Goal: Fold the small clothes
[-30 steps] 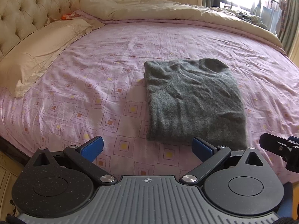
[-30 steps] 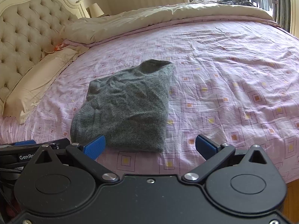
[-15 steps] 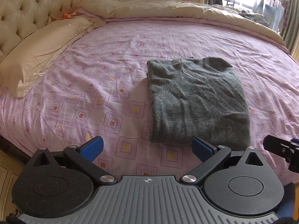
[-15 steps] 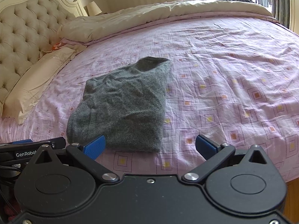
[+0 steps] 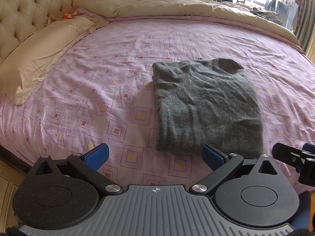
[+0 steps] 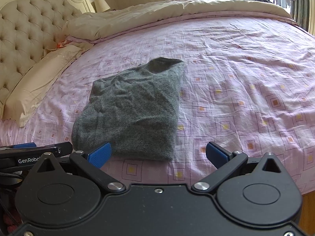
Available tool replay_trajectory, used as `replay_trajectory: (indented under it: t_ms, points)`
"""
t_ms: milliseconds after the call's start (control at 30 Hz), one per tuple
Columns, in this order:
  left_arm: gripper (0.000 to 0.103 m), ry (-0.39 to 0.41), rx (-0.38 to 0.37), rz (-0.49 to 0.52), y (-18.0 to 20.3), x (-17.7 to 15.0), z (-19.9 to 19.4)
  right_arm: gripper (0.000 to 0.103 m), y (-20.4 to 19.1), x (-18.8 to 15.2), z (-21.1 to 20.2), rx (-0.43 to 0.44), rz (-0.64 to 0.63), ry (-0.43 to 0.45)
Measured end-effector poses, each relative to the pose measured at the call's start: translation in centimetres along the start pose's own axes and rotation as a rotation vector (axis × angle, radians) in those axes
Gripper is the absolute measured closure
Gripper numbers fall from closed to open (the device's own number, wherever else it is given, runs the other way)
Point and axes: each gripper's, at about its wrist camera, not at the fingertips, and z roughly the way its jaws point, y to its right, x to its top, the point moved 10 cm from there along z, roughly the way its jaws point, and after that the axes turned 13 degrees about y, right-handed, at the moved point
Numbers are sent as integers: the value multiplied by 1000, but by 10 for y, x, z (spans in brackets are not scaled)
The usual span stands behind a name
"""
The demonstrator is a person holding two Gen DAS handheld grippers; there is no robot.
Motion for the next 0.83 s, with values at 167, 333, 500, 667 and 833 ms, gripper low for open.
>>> replay_trajectory:
  t_ms: [167,333,500,667,833]
  points:
    - [1,-5,0,-5,-1,2,1,1,-3,3,1,2,-13,-3]
    - [1,-8,2,-4,-1,5,2,1,-4,6,4,7,-15,-9]
    - [1,-14,-1,-5,0,7,5,1,-4,8,6,11,-21,-13]
    - [1,-31,0,-18,0,7,11,1,-5,11,9,16,-31,-21]
    - [1,-38,-5,-19,0,7,14,1,-6,11,13,19,-27,-27]
